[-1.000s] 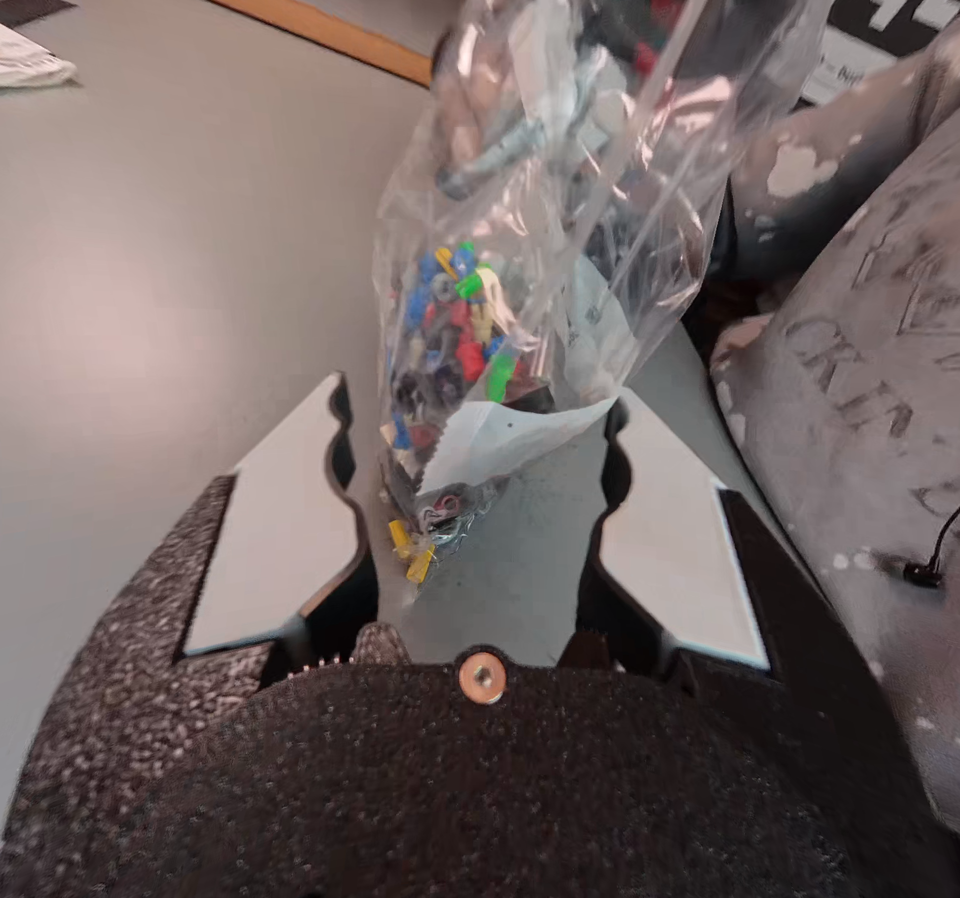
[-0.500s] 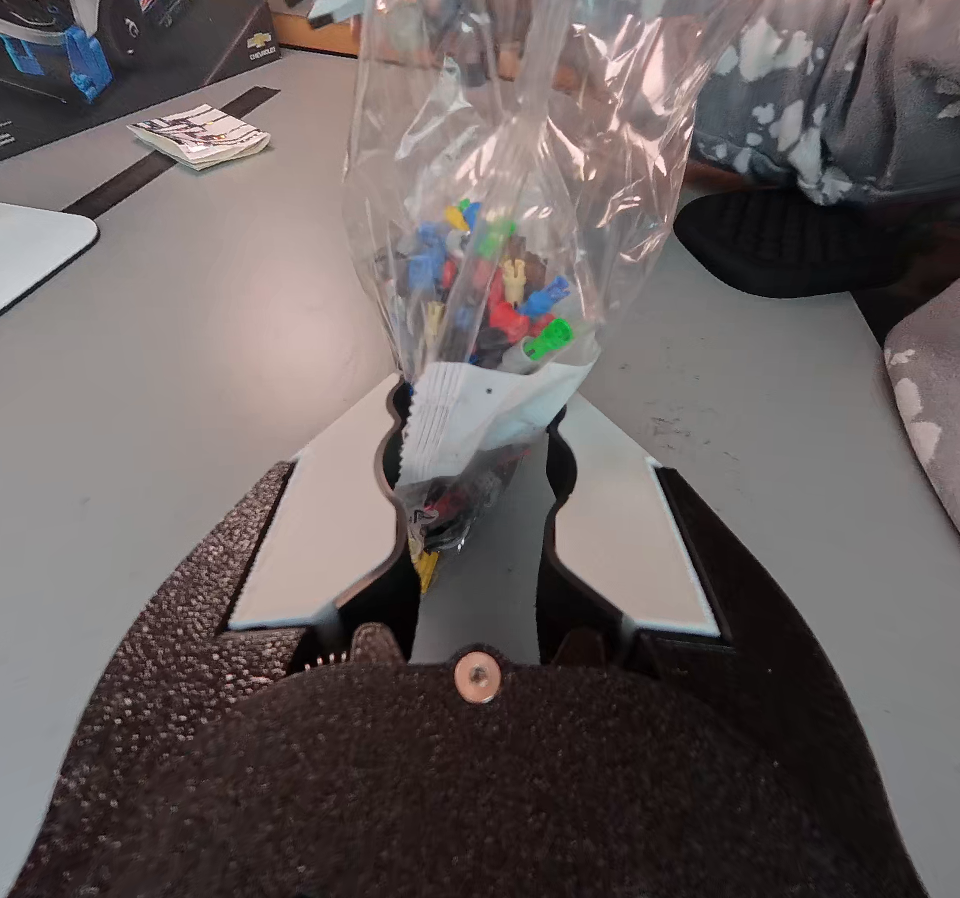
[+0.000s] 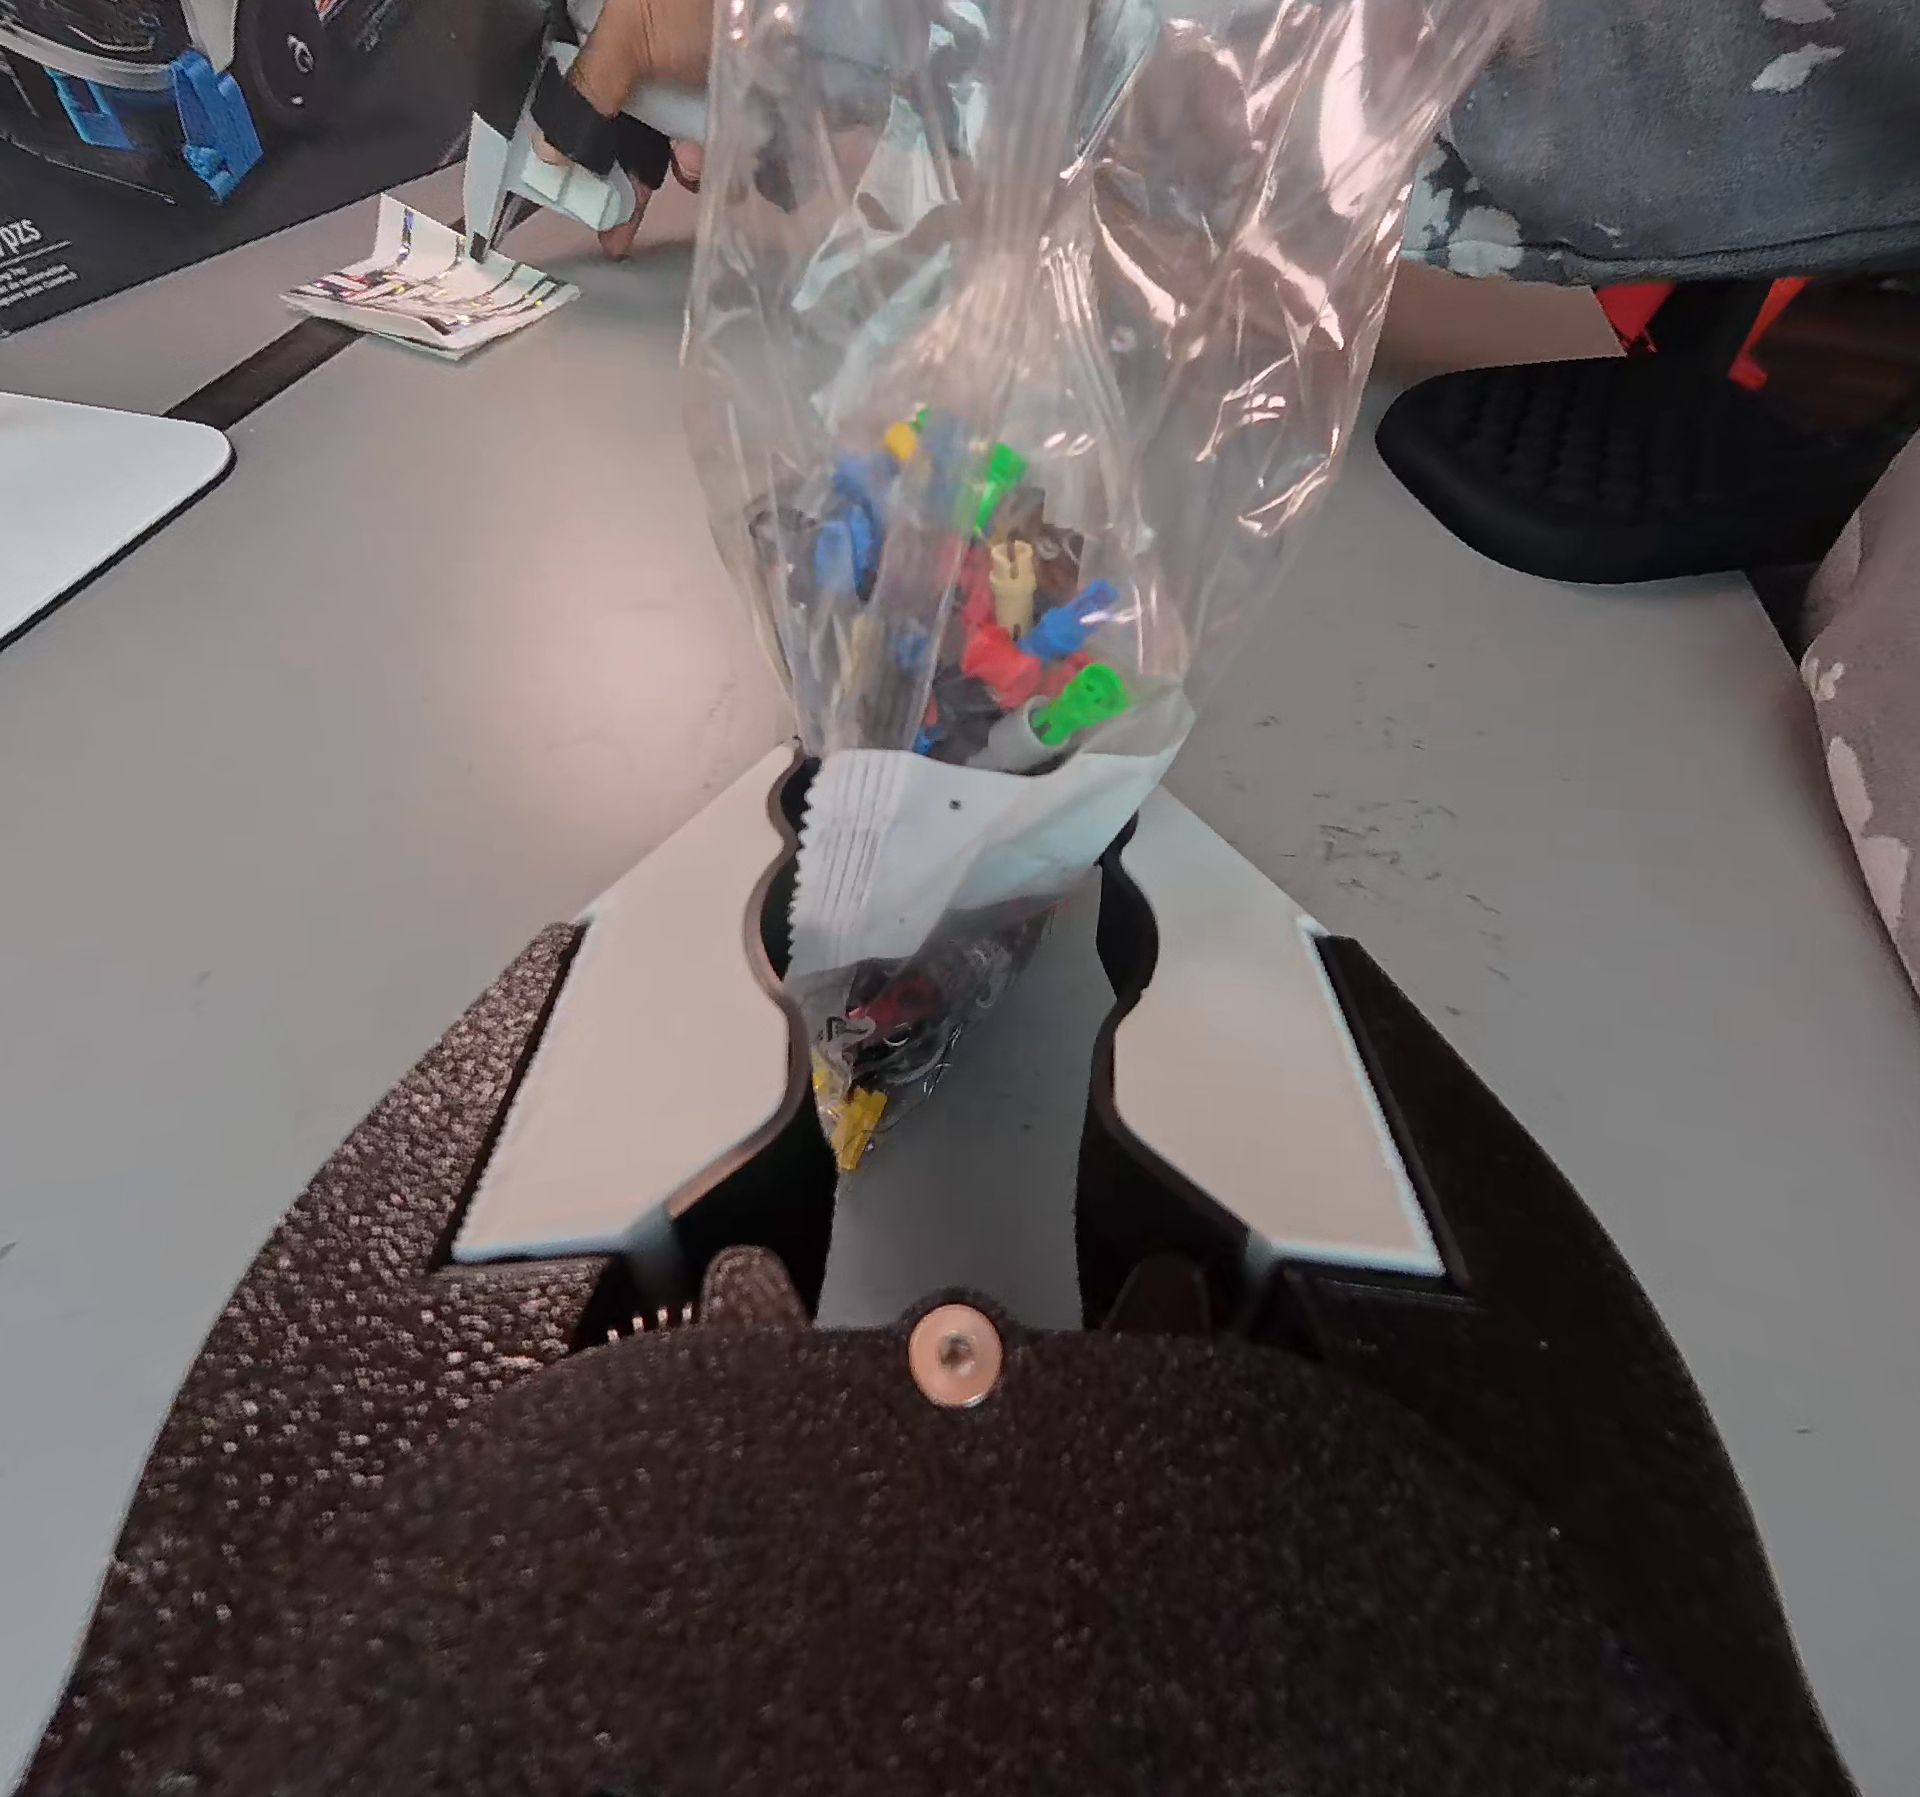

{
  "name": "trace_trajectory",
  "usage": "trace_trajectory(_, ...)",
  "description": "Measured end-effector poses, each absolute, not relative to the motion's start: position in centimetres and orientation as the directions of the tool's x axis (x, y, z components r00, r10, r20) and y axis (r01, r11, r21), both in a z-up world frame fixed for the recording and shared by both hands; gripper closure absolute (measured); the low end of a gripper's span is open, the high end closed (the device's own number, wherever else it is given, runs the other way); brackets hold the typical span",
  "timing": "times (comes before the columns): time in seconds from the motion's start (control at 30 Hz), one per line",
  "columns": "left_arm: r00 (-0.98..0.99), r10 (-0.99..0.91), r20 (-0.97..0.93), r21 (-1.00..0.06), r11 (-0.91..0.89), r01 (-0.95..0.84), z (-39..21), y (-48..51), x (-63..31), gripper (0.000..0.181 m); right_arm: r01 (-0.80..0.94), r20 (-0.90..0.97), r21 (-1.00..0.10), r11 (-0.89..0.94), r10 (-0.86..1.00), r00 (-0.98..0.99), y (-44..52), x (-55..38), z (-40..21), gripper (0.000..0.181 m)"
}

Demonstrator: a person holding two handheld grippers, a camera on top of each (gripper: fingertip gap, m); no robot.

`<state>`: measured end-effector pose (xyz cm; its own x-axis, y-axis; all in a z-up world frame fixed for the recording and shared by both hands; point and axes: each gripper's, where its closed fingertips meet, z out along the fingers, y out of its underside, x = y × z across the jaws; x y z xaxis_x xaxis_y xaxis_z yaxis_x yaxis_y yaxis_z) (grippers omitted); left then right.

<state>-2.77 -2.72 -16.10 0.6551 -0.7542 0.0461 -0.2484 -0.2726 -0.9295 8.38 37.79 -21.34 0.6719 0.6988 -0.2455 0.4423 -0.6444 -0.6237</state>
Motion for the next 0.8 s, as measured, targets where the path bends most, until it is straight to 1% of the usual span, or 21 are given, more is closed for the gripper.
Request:
trace_trajectory(0.07, 0.657, -0.752, 0.051, -0.929, -0.278, -0.246, -16.1, -2.7, -2.8, 0.126, 0.372, -0.272, -0.732, -0.571, 0.745, 0.609, 36.6, 8.0, -18.9, 0.181)
trace_trajectory(0.13, 0.656, -0.752, 0.058, -0.927, -0.284, -0.244, -16.1, -2.8, -2.8, 0.126, 0.322, -0.244, -0.827, -0.461, 0.811, 0.532, 34.4, 8.2, -16.1, 0.181)
trace_trajectory(0.2, 0.654, -0.754, 0.062, -0.927, -0.286, -0.243, -16.1, -2.8, -2.9, 0.126, 0.317, -0.139, -0.903, -0.291, 0.895, 0.423, 30.6, 8.4, -13.2, 0.181)
trace_trajectory(0.27, 0.652, -0.756, 0.066, -0.927, -0.288, -0.240, -16.1, -2.8, -2.9, 0.126, 0.257, -0.017, -0.962, -0.090, 0.961, 0.275, 25.3, 8.1, -9.3, 0.181)
trace_trajectory(0.33, 0.648, -0.758, 0.070, -0.927, -0.290, -0.239, -16.1, -2.8, -2.8, 0.126, 0.170, 0.037, -0.985, 0.009, 0.986, 0.160, 20.1, 7.5, -5.0, 0.181)
trace_trajectory(0.5, 0.644, -0.760, 0.080, -0.927, -0.295, -0.233, -16.0, -2.9, -2.8, 0.126, -0.016, 0.239, -0.971, 0.238, 0.966, -0.104, 7.4, 4.7, 5.3, 0.181)
trace_trajectory(0.57, 0.644, -0.760, 0.083, -0.926, -0.298, -0.232, -16.0, -3.0, -2.9, 0.126, -0.059, 0.329, -0.944, 0.324, 0.922, -0.202, 2.7, 3.5, 7.1, 0.181)
trace_trajectory(0.63, 0.645, -0.759, 0.090, -0.925, -0.303, -0.227, -16.0, -3.0, -3.0, 0.126, -0.040, 0.397, -0.913, 0.406, 0.861, -0.318, -1.3, 2.6, 5.9, 0.181)
trace_trajectory(0.67, 0.645, -0.759, 0.095, -0.925, -0.307, -0.224, -16.0, -3.0, -3.0, 0.126, -0.003, 0.422, -0.894, 0.449, 0.837, -0.348, -2.4, 2.3, 4.6, 0.181)
trace_trajectory(0.73, 0.642, -0.760, 0.106, -0.925, -0.312, -0.216, -15.9, -3.1, -3.1, 0.126, 0.118, 0.525, -0.802, 0.586, 0.785, -0.330, -2.1, 1.6, 1.2, 0.181)
trace_trajectory(0.8, 0.642, -0.760, 0.107, -0.929, -0.305, -0.207, -15.7, -3.1, -3.2, 0.126, 0.198, 0.590, -0.719, 0.666, 0.736, -0.333, -1.5, 1.7, -1.2, 0.181)
